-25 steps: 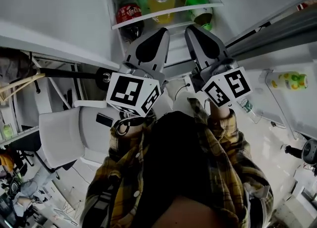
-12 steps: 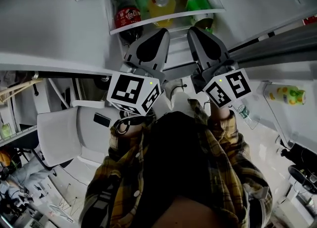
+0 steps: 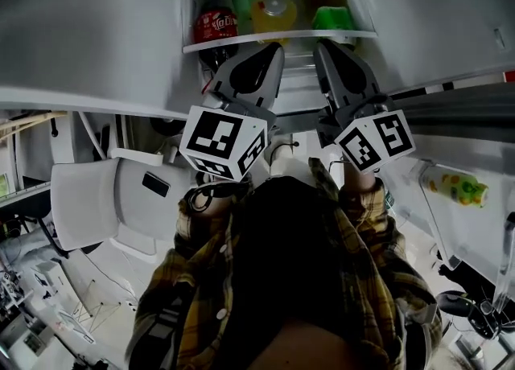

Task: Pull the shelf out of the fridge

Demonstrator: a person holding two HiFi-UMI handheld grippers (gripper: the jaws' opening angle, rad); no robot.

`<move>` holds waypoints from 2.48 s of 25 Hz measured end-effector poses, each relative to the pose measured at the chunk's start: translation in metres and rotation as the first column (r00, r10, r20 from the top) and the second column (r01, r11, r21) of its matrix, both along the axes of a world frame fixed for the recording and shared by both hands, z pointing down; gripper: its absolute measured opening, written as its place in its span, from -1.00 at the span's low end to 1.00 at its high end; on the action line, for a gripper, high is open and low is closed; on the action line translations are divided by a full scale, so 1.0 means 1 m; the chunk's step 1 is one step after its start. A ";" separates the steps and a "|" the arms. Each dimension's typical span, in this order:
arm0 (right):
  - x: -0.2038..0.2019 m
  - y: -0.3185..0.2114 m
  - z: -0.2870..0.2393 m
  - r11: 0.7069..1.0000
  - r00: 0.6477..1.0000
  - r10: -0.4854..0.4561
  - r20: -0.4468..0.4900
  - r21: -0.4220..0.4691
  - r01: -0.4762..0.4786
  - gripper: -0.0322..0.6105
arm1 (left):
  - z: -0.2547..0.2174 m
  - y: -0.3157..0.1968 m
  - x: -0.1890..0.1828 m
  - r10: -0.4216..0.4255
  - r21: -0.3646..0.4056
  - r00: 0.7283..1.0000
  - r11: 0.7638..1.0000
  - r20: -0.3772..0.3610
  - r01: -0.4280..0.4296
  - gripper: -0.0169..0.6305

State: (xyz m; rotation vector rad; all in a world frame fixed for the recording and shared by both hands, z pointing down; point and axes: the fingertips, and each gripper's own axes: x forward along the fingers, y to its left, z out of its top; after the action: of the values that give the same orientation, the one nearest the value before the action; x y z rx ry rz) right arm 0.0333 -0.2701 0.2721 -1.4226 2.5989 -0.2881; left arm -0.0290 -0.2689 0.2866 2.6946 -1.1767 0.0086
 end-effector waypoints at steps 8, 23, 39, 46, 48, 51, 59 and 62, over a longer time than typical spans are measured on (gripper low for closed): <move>-0.002 -0.007 0.005 1.000 1.000 -0.013 -0.007 -0.013 0.013 -0.84 | 0.001 -0.007 0.001 -0.018 -0.006 1.000 1.000 -0.002 0.018 -0.93; 0.005 -0.009 0.020 0.994 0.995 -0.037 0.096 -0.100 0.047 -0.66 | 0.013 -0.010 0.002 -0.024 -0.074 0.998 0.997 -0.054 0.020 -0.63; 0.005 -0.015 0.064 0.962 0.970 -0.028 0.241 -0.256 0.091 -0.40 | 0.058 -0.014 -0.009 -0.082 -0.236 0.990 0.970 -0.117 0.053 -0.45; 0.008 -0.022 0.087 0.944 0.946 0.013 0.324 -0.315 0.096 -0.40 | 0.083 -0.023 -0.014 -0.137 -0.340 0.973 0.938 -0.186 0.067 -0.45; 0.009 -0.025 0.094 0.936 0.934 0.022 0.355 -0.335 0.105 -0.40 | 0.089 -0.026 -0.014 -0.153 -0.372 0.963 0.926 -0.222 0.061 -0.45; 0.013 -0.029 0.101 0.927 0.913 0.042 0.406 -0.357 0.116 -0.40 | 0.099 -0.031 -0.015 -0.171 -0.422 0.942 0.906 -0.290 0.035 -0.45; 0.022 -0.044 0.110 0.906 0.837 0.088 0.540 -0.394 0.158 -0.40 | 0.102 -0.047 -0.017 -0.204 -0.432 0.913 0.901 -0.353 0.034 -0.45; 0.021 -0.052 0.110 0.902 0.809 0.094 0.581 -0.393 0.178 -0.40 | 0.101 -0.055 -0.016 -0.216 -0.443 0.903 0.896 -0.371 0.032 -0.45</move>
State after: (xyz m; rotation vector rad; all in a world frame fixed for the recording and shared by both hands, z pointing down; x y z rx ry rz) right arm 0.0547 -0.3216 0.3825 -1.1217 2.1073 -1.1773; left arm -0.0454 -0.3244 0.3877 2.0943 -1.0637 -0.2772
